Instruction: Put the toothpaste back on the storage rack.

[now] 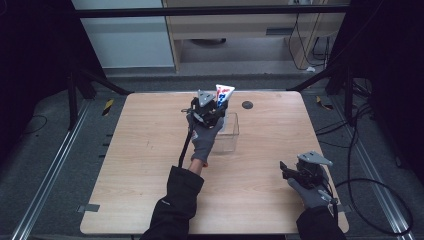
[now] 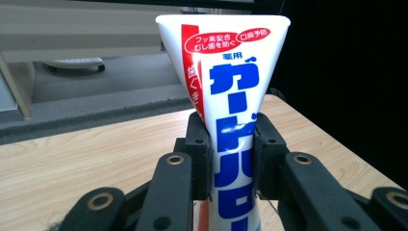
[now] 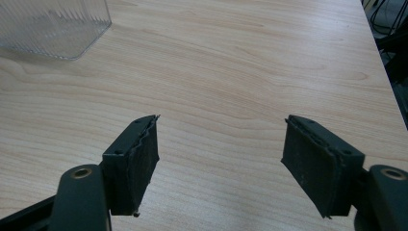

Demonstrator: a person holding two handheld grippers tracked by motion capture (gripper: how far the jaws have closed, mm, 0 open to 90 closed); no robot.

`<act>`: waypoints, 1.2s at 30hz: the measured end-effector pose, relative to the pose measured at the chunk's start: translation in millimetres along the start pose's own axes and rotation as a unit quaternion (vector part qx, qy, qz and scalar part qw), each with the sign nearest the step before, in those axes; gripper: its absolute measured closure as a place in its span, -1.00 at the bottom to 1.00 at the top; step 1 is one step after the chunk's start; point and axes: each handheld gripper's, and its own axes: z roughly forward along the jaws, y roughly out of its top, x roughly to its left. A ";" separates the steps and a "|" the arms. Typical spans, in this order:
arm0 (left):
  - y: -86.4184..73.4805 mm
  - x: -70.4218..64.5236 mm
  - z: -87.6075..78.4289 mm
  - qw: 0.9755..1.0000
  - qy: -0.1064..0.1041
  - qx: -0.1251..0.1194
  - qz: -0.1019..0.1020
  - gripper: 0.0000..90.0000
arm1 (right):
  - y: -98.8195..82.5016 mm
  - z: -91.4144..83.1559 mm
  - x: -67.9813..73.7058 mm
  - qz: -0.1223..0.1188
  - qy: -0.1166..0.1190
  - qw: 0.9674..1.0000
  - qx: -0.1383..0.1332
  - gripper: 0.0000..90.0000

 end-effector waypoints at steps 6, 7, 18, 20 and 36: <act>-12.0 -0.1 4.7 1.000 0.003 0.009 0.000 0.61 | -0.1 0.0 0.2 0.001 0.000 1.000 0.000 -0.37; -13.7 0.0 5.6 1.000 0.003 0.010 0.003 0.61 | -0.2 0.0 0.5 0.001 0.001 1.000 -0.001 -0.37; -26.4 1.5 14.6 1.000 0.003 0.021 0.003 0.60 | -0.5 0.6 0.9 -0.002 0.001 1.000 0.002 -0.37; -29.5 2.6 15.6 1.000 0.001 0.026 0.004 0.60 | -0.6 0.9 1.0 -0.004 0.001 1.000 0.001 -0.37; -44.2 4.6 18.2 0.999 -0.005 0.037 0.013 0.58 | -0.8 1.4 1.5 -0.004 0.002 1.000 0.003 -0.38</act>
